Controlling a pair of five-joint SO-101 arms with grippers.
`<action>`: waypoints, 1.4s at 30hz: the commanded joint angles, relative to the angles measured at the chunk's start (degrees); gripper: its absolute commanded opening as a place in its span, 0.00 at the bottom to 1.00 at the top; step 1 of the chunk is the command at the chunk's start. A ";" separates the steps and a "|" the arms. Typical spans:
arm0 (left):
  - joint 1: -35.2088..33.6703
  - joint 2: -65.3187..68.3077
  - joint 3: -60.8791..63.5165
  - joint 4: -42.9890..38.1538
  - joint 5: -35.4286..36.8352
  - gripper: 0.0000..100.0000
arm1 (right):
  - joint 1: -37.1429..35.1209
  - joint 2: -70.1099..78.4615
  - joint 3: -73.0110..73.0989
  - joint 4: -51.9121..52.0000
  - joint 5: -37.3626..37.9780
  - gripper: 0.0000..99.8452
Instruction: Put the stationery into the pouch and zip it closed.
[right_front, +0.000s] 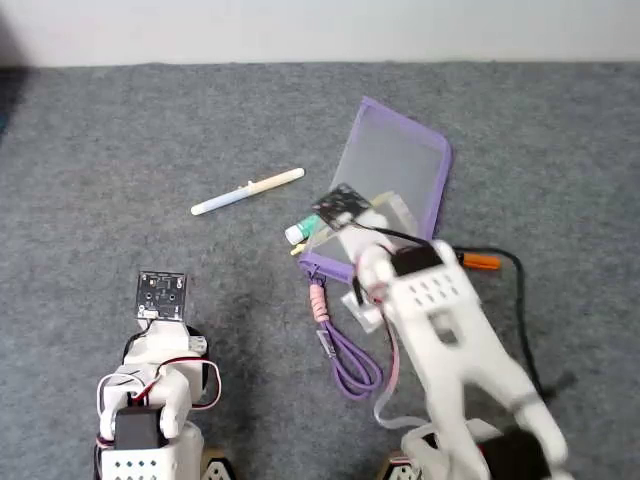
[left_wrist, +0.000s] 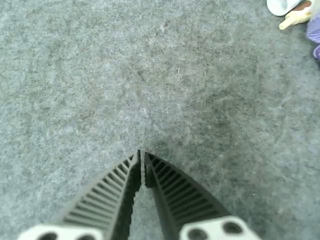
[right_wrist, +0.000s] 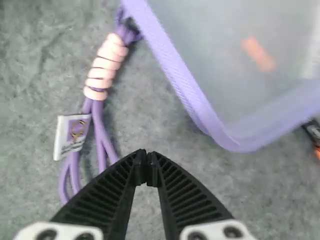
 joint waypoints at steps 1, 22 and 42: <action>0.09 -0.70 -0.31 0.18 -0.35 0.01 | -3.82 10.77 -11.96 4.79 -0.79 0.11; 0.09 -0.70 -0.31 0.18 -0.35 0.01 | -13.05 38.29 -37.10 7.25 -9.93 0.14; 0.09 -0.70 -0.31 0.18 -0.35 0.01 | -10.51 44.18 -38.07 5.41 -9.41 0.04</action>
